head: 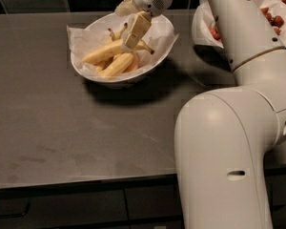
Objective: Pick banana from white bowl
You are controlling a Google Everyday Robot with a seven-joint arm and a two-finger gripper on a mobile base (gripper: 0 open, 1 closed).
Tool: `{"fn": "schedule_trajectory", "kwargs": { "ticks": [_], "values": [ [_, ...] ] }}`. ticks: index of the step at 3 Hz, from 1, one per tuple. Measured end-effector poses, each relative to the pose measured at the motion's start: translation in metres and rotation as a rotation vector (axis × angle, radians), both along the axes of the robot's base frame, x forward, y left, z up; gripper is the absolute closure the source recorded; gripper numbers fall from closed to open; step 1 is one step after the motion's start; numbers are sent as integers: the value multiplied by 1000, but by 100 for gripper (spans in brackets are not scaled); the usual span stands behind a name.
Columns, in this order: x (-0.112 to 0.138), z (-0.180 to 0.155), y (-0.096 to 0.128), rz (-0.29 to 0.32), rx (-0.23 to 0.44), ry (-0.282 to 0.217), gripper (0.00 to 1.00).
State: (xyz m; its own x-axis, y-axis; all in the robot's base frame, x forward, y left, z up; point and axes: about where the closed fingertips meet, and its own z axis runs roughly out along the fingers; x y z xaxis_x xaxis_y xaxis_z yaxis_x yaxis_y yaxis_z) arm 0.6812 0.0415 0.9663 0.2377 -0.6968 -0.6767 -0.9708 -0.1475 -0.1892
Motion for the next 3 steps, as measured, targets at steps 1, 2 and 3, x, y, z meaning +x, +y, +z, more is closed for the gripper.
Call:
{"fn": "schedule_trajectory", "kwargs": {
  "ticks": [1,2,3],
  "values": [
    [6,-5,4,-23,22,10,16],
    [13,-20,25,-1,39,41,3],
    [18,-39,43,21,42,78,4]
  ]
}}
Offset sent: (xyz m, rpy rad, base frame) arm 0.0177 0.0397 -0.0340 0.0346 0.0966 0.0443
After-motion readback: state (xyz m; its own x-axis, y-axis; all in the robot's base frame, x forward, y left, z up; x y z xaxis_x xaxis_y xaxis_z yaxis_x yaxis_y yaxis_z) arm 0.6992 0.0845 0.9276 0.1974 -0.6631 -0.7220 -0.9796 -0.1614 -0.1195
